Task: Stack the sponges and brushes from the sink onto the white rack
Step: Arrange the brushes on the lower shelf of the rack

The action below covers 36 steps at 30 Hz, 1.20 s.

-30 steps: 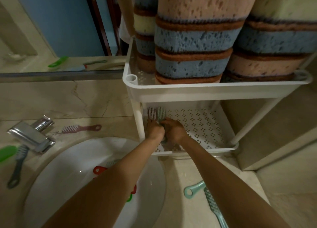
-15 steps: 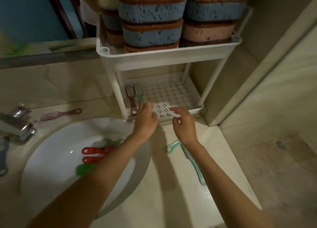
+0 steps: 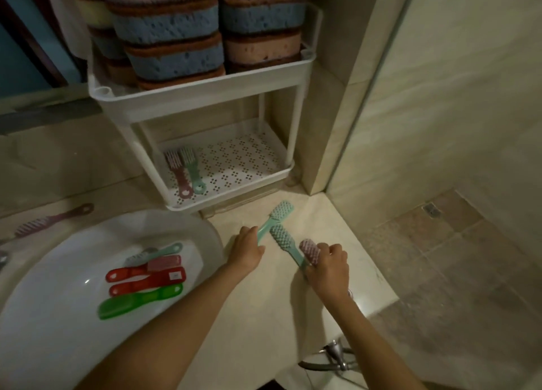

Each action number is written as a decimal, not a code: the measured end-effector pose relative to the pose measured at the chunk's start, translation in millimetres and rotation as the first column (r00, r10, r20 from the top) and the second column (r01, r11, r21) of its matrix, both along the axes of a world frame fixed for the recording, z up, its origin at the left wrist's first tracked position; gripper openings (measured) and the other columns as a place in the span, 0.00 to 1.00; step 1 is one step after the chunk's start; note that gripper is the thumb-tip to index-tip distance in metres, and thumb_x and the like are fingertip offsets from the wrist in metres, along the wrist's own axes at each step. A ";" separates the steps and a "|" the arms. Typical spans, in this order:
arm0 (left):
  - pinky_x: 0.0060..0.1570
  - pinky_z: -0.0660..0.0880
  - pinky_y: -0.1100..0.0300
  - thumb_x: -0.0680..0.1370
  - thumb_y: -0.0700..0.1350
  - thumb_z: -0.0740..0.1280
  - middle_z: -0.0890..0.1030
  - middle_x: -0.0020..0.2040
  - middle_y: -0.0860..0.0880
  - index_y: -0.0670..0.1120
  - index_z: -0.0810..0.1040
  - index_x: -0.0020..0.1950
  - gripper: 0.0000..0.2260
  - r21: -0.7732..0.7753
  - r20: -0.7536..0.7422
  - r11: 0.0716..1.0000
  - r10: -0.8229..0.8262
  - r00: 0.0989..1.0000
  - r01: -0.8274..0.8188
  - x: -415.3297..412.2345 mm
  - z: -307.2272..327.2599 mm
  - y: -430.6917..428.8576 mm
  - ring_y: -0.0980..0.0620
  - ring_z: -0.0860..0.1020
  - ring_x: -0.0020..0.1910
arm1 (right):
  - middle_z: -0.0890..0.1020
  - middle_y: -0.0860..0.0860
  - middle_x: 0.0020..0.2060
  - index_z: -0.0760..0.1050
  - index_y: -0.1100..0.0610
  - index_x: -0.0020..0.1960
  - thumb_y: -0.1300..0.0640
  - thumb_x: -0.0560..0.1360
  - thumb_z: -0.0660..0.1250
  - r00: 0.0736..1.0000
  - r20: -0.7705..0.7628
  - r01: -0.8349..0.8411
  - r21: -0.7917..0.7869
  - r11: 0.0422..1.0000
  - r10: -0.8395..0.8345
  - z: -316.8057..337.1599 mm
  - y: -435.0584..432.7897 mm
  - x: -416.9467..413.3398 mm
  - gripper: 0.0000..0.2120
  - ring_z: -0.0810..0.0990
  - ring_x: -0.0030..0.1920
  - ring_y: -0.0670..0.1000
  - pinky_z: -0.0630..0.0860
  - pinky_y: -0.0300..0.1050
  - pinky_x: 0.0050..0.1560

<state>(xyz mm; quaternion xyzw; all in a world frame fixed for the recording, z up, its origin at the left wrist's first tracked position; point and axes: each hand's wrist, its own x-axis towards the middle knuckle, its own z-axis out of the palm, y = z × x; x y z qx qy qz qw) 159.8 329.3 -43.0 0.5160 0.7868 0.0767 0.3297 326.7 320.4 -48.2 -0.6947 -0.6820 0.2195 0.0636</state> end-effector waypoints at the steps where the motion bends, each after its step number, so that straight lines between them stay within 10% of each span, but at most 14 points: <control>1: 0.62 0.68 0.55 0.79 0.43 0.61 0.67 0.66 0.41 0.42 0.66 0.69 0.19 0.005 -0.022 1.000 0.003 1.000 -0.003 3.4 0.5 0.2 0.42 0.70 0.65 | 0.73 0.59 0.57 0.69 0.62 0.63 0.54 0.74 0.66 1.000 0.009 0.023 -0.019 1.000 -0.023 -1.5 -1.1 2.7 0.20 0.71 0.57 0.58 0.71 0.48 0.50; 11: 0.63 0.67 0.55 0.75 0.48 0.67 0.69 0.68 0.38 0.36 0.63 0.69 0.28 -0.029 0.045 0.976 0.215 0.976 -0.214 67.0 -3.9 0.1 0.41 0.69 0.67 | 0.77 0.58 0.53 0.78 0.62 0.54 0.55 0.70 0.69 0.993 -0.006 0.111 -0.194 0.975 -0.114 -7.9 6.6 14.1 0.16 0.75 0.54 0.57 0.72 0.46 0.50; 16: 0.65 0.66 0.53 0.73 0.47 0.69 0.68 0.68 0.38 0.37 0.61 0.68 0.29 -0.060 -0.067 0.971 0.226 0.972 -0.230 80.7 -4.9 5.2 0.40 0.67 0.68 | 0.81 0.57 0.47 0.77 0.63 0.50 0.55 0.69 0.70 0.982 -0.072 0.148 -0.269 0.952 -0.173 -6.2 8.6 17.5 0.14 0.77 0.41 0.53 0.63 0.38 0.27; 25: 0.59 0.73 0.54 0.74 0.44 0.68 0.75 0.64 0.41 0.40 0.71 0.63 0.19 -0.139 -0.176 0.986 0.068 0.982 -0.093 64.9 -3.8 1.4 0.43 0.75 0.63 | 0.80 0.60 0.49 0.74 0.64 0.51 0.59 0.77 0.60 0.985 -0.099 0.128 -0.143 0.981 -0.143 4.8 10.8 22.6 0.09 0.76 0.43 0.58 0.64 0.42 0.37; 36: 0.40 0.80 0.52 0.78 0.35 0.58 0.81 0.48 0.38 0.39 0.74 0.57 0.10 0.045 0.393 0.888 0.405 0.826 -0.457 -22.5 61.3 2.9 0.38 0.81 0.47 | 0.82 0.61 0.47 0.74 0.64 0.50 0.63 0.78 0.58 0.922 -0.387 0.007 0.035 0.999 0.007 50.0 40.7 -52.6 0.07 0.79 0.49 0.61 0.66 0.45 0.39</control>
